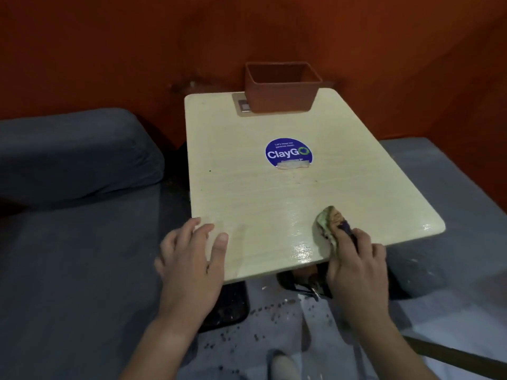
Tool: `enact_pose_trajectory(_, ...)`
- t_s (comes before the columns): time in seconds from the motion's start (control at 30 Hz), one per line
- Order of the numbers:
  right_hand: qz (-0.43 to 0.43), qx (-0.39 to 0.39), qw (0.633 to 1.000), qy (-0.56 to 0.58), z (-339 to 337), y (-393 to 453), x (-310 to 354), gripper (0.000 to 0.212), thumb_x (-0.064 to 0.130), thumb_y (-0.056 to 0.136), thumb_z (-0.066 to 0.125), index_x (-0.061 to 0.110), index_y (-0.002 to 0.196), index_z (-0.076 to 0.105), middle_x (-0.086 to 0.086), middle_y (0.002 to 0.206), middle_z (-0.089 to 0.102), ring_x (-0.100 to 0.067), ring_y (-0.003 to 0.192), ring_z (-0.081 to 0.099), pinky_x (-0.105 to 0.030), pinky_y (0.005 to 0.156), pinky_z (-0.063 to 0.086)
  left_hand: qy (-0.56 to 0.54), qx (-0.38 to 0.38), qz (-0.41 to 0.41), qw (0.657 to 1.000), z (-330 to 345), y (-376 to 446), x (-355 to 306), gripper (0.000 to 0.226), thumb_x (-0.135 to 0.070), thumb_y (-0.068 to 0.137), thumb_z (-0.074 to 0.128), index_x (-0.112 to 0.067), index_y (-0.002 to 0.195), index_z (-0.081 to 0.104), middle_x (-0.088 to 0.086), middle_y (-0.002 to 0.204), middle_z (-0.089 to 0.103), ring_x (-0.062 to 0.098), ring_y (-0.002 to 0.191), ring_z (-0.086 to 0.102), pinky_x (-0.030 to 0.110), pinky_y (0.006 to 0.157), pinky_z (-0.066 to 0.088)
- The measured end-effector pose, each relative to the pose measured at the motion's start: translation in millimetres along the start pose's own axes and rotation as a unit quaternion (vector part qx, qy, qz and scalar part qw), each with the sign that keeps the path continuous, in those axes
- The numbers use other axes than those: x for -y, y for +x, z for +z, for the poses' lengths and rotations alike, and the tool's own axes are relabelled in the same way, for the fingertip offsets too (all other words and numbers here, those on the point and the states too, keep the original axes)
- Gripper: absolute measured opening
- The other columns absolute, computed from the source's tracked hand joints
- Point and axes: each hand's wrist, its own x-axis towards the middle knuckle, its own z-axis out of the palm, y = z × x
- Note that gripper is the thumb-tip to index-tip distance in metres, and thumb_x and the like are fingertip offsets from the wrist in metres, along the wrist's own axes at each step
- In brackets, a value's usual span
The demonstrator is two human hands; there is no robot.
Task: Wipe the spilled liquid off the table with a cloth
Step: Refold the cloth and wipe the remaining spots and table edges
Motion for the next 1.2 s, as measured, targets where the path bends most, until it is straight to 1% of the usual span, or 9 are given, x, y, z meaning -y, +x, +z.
enact_pose_trajectory(0.17, 0.109, -0.034, 0.993, 0.029, -1.8, 30.9, -72.6, 0.049, 0.004, 0.086, 0.069, 0.010, 0.135, 0.066, -0.022, 0.135, 0.057, -0.048, 0.103, 0.048, -0.058, 0.089, 0.048, 0.100, 0.079, 0.108, 0.986, 26.5, -2.8, -40.1, 0.084, -0.075, 0.099, 0.000, -0.039, 0.138, 0.064, -0.017, 0.153, 0.050, 0.012, 0.145, 0.033, 0.049, 0.124, 0.016)
enact_pose_trajectory(0.37, 0.204, -0.044, 0.976, 0.065, -5.9, 58.1, -127.6, 0.043, 0.005, 0.095, 0.056, 0.007, 0.137, 0.062, -0.024, 0.139, 0.047, -0.050, 0.113, 0.043, -0.062, 0.095, 0.044, 0.156, 0.079, 0.082, 0.981, 45.2, -0.9, -60.7, 0.081, -0.074, 0.100, 0.003, -0.040, 0.141, 0.063, -0.013, 0.153, 0.051, 0.022, 0.138, 0.037, 0.046, 0.116, 0.030)
enact_pose_trajectory(0.5, 0.246, -0.033, 0.965, 0.087, -7.3, 74.7, -152.8, 0.039, 0.011, 0.100, 0.051, 0.010, 0.138, 0.057, -0.020, 0.141, 0.042, -0.050, 0.118, 0.040, -0.063, 0.097, 0.044, 0.168, 0.070, 0.071, 0.981, 45.6, 3.3, -74.5, 0.076, -0.072, 0.101, 0.012, -0.033, 0.131, 0.071, -0.009, 0.139, 0.062, 0.024, 0.127, 0.048, 0.046, 0.107, 0.041)
enact_pose_trajectory(0.7, 0.259, -0.055, 0.958, 0.111, -3.9, 85.1, -160.3, 0.037, 0.008, 0.101, 0.051, 0.003, 0.137, 0.054, -0.027, 0.138, 0.042, -0.052, 0.109, 0.044, -0.063, 0.097, 0.043, 0.207, 0.069, 0.042, 0.975, 47.5, 10.7, -97.4, 0.073, -0.071, 0.104, 0.014, -0.030, 0.118, 0.073, -0.009, 0.116, 0.067, 0.022, 0.106, 0.056, 0.043, 0.099, 0.044)
enact_pose_trajectory(0.83, 0.323, -0.011, 0.939, 0.119, -10.4, 100.8, -161.9, 0.040, 0.020, 0.104, 0.045, 0.012, 0.143, 0.045, -0.021, 0.143, 0.040, -0.052, 0.114, 0.045, -0.061, 0.099, 0.044, 0.222, 0.072, 0.014, 0.972, 51.2, 9.1, -105.2, 0.070, -0.068, 0.103, 0.017, -0.028, 0.113, 0.074, -0.008, 0.111, 0.067, 0.024, 0.104, 0.059, 0.048, 0.100, 0.045)
enact_pose_trajectory(0.93, 0.363, 0.058, 0.919, 0.140, -20.2, 118.7, -174.9, 0.037, 0.030, 0.106, 0.040, 0.011, 0.137, 0.048, -0.022, 0.137, 0.052, -0.051, 0.115, 0.054, -0.059, 0.100, 0.047, 0.247, 0.079, -0.001, 0.966, 52.2, 9.9, -111.8, 0.073, -0.071, 0.100, 0.014, -0.027, 0.113, 0.071, -0.007, 0.112, 0.065, 0.025, 0.106, 0.058, 0.049, 0.102, 0.044)
enact_pose_trajectory(1.03, 0.417, 0.133, 0.858, 0.270, -32.1, 134.5, -202.3, 0.035, 0.034, 0.105, 0.042, 0.006, 0.123, 0.055, -0.021, 0.110, 0.067, -0.043, 0.098, 0.064, -0.053, 0.089, 0.055, 0.257, 0.082, -0.018, 0.963, 54.4, 19.0, -123.5, 0.074, -0.074, 0.098, 0.017, -0.027, 0.118, 0.070, -0.005, 0.120, 0.062, 0.027, 0.109, 0.056, 0.047, 0.101, 0.044)
enact_pose_trajectory(1.13, 0.522, 0.190, 0.700, 0.449, -49.5, 134.0, -232.9, 0.033, 0.037, 0.106, 0.048, 0.007, 0.119, 0.053, -0.007, 0.067, 0.052, -0.023, 0.052, 0.050, -0.033, 0.047, 0.046, 0.232, 0.085, -0.005, 0.969, 60.7, 32.9, -136.3, 0.071, -0.074, 0.098, 0.023, -0.028, 0.128, 0.068, -0.003, 0.139, 0.056, 0.028, 0.119, 0.053, 0.046, 0.099, 0.045)
enact_pose_trajectory(1.2, 0.532, 0.202, 0.686, 0.454, -55.5, 130.9, -250.9, 0.031, 0.037, 0.106, 0.050, 0.006, 0.113, 0.052, -0.010, 0.060, 0.052, -0.022, 0.044, 0.049, -0.029, 0.040, 0.041, 0.216, 0.094, 0.010, 0.972, 69.9, 43.0, -146.6, 0.069, -0.073, 0.098, 0.025, -0.030, 0.135, 0.064, -0.005, 0.150, 0.050, 0.028, 0.128, 0.049, 0.045, 0.101, 0.045)
